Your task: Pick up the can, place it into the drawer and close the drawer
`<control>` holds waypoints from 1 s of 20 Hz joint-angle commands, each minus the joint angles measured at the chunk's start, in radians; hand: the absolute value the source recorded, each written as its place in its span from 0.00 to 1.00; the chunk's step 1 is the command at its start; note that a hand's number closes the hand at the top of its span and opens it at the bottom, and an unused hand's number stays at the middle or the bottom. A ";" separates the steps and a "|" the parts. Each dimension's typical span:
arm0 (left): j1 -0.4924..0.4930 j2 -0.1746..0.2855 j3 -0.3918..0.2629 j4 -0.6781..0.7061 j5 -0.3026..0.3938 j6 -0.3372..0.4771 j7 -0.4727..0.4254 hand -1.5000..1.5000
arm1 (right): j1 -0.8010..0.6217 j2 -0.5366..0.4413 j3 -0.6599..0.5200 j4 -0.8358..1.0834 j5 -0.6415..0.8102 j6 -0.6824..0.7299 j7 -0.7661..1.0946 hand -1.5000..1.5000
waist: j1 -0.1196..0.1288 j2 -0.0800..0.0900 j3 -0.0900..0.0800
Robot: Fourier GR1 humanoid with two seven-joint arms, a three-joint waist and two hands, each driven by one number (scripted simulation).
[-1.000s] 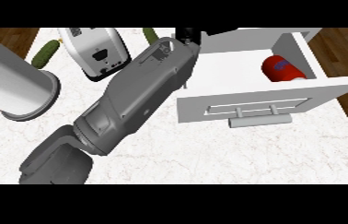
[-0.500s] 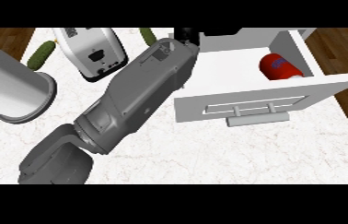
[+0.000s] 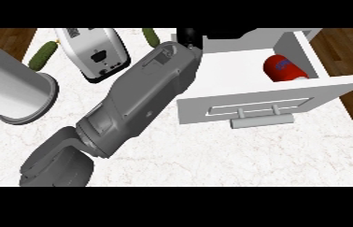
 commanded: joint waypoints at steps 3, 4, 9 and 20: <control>0.004 0.000 -0.002 -0.030 0.042 0.008 -0.064 0.00 | -0.042 -0.024 0.030 -0.077 0.170 0.059 -0.094 0.00 | 0.012 0.001 0.000; 0.006 0.000 -0.017 -0.055 0.049 0.023 -0.072 0.00 | -0.088 -0.053 0.041 -0.047 0.192 0.069 -0.122 0.00 | 0.016 0.002 0.000; -0.051 0.000 0.006 -0.023 0.060 -0.002 -0.095 0.00 | -0.159 -0.057 0.114 -0.063 0.400 0.058 -0.164 0.00 | 0.044 0.004 0.000; -0.042 0.000 -0.003 -0.041 0.081 0.029 -0.064 0.00 | -0.312 -0.025 0.473 0.070 0.977 -0.049 -0.253 0.00 | 0.083 -0.008 -0.001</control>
